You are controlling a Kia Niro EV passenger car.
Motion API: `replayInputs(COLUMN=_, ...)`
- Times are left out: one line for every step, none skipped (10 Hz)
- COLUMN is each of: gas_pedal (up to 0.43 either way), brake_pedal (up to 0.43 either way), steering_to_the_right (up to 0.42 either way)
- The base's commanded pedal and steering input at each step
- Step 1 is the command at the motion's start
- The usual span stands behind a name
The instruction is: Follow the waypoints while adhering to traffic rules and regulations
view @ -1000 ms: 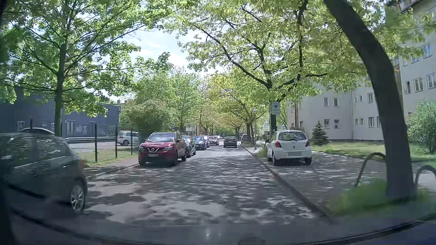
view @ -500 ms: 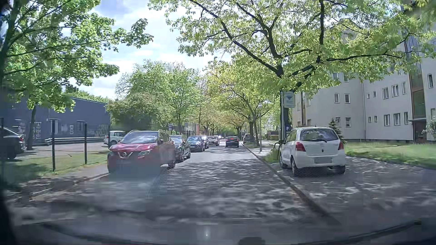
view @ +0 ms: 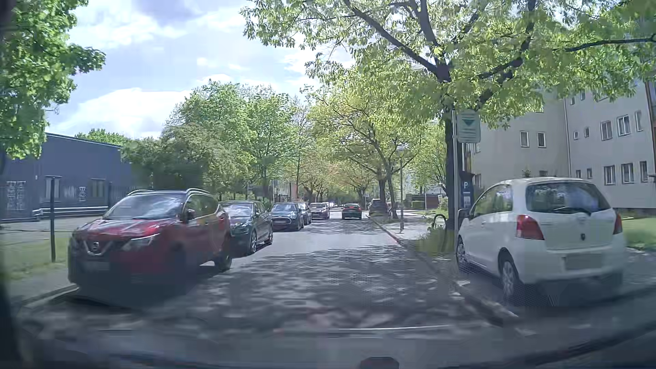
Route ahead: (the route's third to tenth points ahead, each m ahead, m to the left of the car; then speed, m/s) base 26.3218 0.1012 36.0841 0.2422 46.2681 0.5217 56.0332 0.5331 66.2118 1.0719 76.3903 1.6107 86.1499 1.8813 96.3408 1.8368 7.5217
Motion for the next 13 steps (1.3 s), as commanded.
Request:
replayInputs(gas_pedal=0.339, brake_pedal=0.024, steering_to_the_right=-0.003)
replayInputs(gas_pedal=0.350, brake_pedal=0.024, steering_to_the_right=0.000)
replayInputs(gas_pedal=0.350, brake_pedal=0.024, steering_to_the_right=0.001)
replayInputs(gas_pedal=0.350, brake_pedal=0.024, steering_to_the_right=0.001)
replayInputs(gas_pedal=0.350, brake_pedal=0.024, steering_to_the_right=0.003)
replayInputs(gas_pedal=0.350, brake_pedal=0.024, steering_to_the_right=0.004)
replayInputs(gas_pedal=0.358, brake_pedal=0.024, steering_to_the_right=0.007)
replayInputs(gas_pedal=0.358, brake_pedal=0.024, steering_to_the_right=0.010)
replayInputs(gas_pedal=0.358, brake_pedal=0.024, steering_to_the_right=0.010)
replayInputs(gas_pedal=0.358, brake_pedal=0.024, steering_to_the_right=0.010)
replayInputs(gas_pedal=0.358, brake_pedal=0.024, steering_to_the_right=0.009)
replayInputs(gas_pedal=0.358, brake_pedal=0.024, steering_to_the_right=0.008)
replayInputs(gas_pedal=0.358, brake_pedal=0.024, steering_to_the_right=0.005)
